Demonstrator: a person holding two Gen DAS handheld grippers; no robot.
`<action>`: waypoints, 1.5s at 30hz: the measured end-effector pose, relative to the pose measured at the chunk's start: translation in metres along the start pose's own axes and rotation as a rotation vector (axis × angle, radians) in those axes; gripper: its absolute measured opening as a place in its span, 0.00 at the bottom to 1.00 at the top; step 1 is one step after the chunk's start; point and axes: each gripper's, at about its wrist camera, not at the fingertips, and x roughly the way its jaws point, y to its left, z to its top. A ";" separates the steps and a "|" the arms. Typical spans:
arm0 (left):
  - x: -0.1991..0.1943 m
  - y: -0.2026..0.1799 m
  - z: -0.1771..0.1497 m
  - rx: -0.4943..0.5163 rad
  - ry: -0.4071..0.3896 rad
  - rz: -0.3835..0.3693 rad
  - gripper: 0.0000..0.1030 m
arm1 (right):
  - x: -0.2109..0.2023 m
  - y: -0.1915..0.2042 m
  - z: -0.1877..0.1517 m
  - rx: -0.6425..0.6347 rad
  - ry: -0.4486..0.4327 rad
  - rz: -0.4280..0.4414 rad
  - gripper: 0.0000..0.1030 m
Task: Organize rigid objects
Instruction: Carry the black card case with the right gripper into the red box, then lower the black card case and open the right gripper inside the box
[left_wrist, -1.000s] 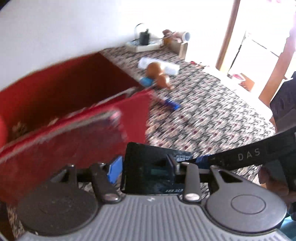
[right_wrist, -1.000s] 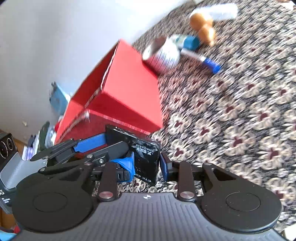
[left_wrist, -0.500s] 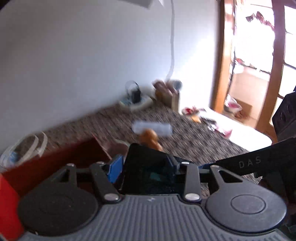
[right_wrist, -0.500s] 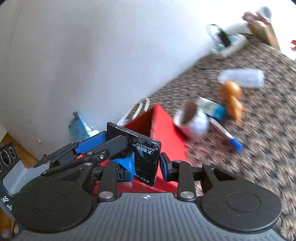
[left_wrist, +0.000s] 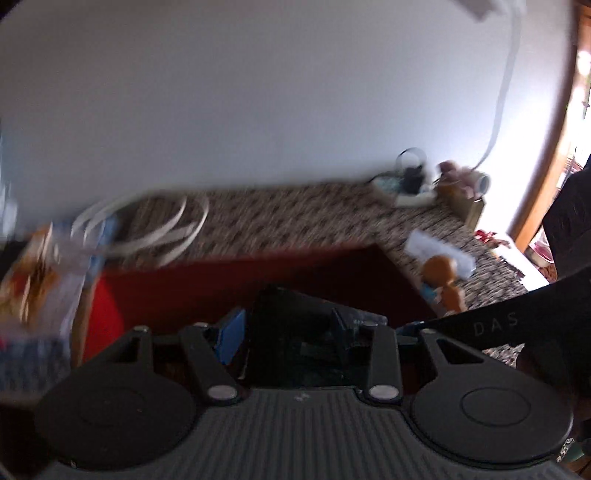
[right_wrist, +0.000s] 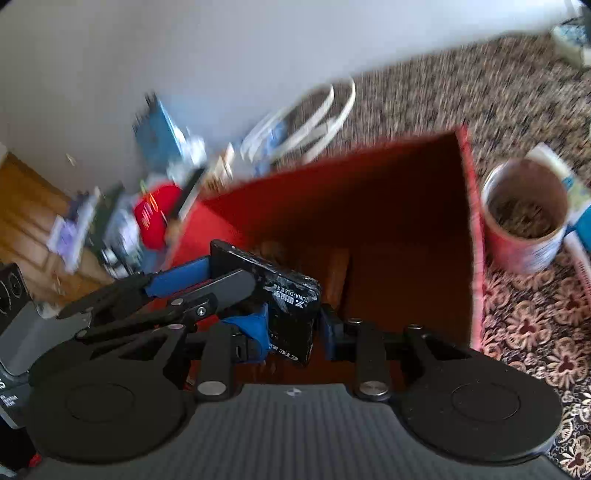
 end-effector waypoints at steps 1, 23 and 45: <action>0.006 0.009 -0.004 -0.026 0.030 -0.002 0.36 | 0.005 0.003 -0.001 -0.011 0.026 -0.018 0.12; 0.036 0.032 -0.027 -0.041 0.209 0.030 0.23 | 0.034 0.011 0.000 -0.050 0.069 -0.118 0.10; 0.010 0.020 -0.014 0.015 0.158 0.299 0.73 | -0.003 0.035 -0.027 -0.031 -0.213 -0.175 0.11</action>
